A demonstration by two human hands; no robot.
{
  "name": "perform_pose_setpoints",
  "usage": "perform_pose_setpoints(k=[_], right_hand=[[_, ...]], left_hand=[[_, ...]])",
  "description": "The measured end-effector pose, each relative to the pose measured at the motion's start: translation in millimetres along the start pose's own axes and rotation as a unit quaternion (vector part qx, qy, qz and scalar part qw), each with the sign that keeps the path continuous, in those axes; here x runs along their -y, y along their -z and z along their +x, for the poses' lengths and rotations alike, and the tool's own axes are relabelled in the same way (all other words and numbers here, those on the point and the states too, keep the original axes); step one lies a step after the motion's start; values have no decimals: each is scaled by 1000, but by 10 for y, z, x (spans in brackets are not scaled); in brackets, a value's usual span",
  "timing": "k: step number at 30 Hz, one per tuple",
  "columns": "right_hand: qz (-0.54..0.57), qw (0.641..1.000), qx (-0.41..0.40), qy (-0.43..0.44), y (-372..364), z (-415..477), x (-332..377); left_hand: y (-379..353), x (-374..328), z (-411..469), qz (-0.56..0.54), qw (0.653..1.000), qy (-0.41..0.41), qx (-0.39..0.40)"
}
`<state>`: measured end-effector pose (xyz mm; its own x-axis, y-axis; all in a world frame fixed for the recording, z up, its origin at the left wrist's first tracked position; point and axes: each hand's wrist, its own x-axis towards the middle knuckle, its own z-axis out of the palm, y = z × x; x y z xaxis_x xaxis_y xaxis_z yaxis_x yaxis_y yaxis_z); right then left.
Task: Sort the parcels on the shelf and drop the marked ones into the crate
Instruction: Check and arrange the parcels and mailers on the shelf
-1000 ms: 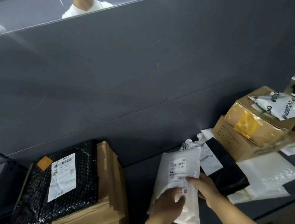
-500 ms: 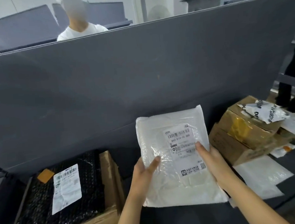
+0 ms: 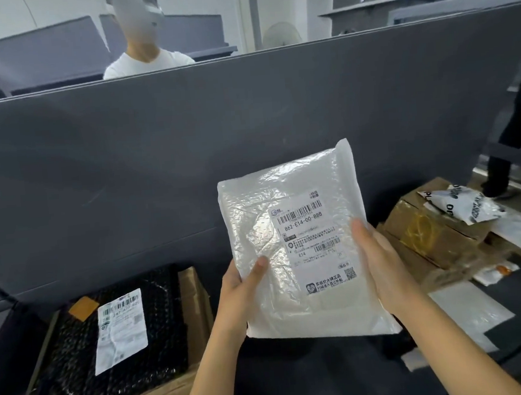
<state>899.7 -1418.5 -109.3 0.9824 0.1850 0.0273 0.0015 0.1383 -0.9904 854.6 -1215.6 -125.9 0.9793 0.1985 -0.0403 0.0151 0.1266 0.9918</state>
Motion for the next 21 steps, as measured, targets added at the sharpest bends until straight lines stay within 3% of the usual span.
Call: perform_pose_setpoints(k=[11, 21], right_hand=[[-73, 996, -55, 8, -42, 59, 39], [-84, 996, -22, 9, -128, 61, 30]], left_hand=[[-83, -138, -82, 16, 997, -66, -44], [-32, -235, -129, 29, 993, -53, -101]])
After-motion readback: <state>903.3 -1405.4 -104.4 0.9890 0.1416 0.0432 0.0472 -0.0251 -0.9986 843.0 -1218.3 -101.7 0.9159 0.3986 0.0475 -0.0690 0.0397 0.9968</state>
